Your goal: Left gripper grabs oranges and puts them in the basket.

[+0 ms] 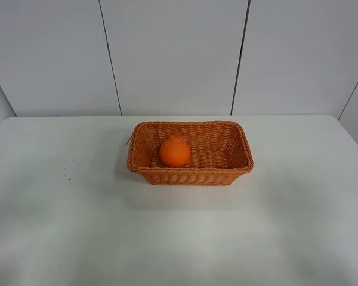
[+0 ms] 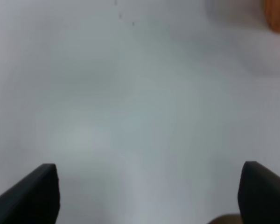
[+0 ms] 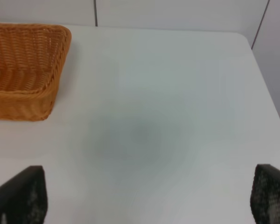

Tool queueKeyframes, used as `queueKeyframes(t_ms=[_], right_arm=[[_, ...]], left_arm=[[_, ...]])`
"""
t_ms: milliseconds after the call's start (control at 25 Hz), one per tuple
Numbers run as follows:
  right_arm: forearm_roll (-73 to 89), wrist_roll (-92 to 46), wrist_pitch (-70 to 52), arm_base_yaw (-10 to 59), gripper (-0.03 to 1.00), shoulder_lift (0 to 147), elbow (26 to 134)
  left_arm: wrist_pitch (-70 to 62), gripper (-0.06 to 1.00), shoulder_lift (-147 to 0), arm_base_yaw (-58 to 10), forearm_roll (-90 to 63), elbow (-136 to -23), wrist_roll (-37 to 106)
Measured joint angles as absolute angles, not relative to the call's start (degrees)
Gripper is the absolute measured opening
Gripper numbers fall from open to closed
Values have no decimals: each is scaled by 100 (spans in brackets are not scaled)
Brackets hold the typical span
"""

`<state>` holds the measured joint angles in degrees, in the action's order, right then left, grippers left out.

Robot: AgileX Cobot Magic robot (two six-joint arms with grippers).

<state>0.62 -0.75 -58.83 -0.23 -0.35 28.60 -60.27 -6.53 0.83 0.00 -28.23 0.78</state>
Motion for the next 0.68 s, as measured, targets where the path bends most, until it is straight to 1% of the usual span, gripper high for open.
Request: queueKeyframes(t_ms=[200,680], right_arm=[[62,-75,-5883,-23,69,-35,2860],[62,-75,-5883,-23,69,-35,2860]], left_arm=[[-6033,87,-17,83,0,-2823,55],[-6034,87,34,83,0,-2823,0]])
